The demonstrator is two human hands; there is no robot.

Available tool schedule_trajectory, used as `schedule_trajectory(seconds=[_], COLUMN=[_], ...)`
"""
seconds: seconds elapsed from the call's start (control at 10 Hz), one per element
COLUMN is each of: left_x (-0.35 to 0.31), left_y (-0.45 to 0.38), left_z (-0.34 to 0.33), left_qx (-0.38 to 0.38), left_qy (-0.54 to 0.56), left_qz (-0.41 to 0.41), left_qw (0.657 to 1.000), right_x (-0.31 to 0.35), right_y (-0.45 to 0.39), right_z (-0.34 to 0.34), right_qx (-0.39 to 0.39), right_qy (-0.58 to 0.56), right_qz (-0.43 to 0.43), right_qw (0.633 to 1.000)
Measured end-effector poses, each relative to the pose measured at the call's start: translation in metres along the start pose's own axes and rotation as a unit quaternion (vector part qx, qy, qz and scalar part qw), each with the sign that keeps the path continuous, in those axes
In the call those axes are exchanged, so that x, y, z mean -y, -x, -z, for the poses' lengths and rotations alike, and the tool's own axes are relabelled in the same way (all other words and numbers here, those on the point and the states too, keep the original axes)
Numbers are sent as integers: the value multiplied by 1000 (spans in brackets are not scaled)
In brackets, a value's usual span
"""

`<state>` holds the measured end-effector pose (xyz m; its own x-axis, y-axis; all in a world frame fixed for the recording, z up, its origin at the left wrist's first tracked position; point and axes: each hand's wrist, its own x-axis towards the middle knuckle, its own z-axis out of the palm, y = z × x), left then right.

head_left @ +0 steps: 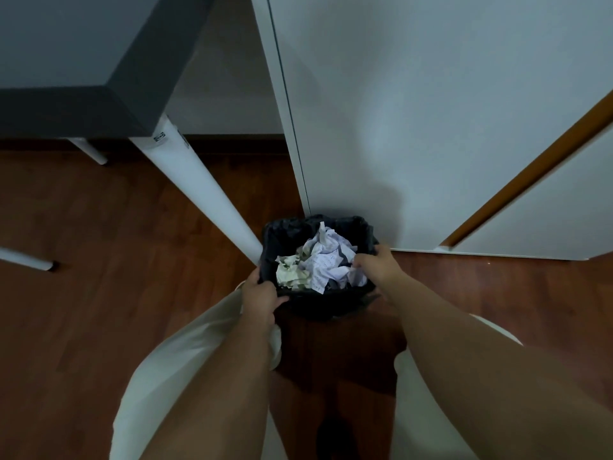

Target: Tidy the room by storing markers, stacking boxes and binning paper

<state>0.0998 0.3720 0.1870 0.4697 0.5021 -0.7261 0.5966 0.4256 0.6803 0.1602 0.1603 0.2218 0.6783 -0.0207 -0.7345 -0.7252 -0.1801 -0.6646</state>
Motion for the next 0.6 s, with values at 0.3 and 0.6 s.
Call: schedule_trajectory(seconds=[0.3, 0.6], left_x=[0, 24], left_y=[13, 57], left_z=[-9, -12], left_qx=[-4, 4], left_qy=[11, -71], left_qz=[17, -27], left_qw=[1000, 997], right_x=[-16, 71], right_y=[-36, 121], right_z=[3, 59], right_qx=[19, 11], right_qy=[-17, -217], right_qz=[-21, 142], right_qw=[999, 966])
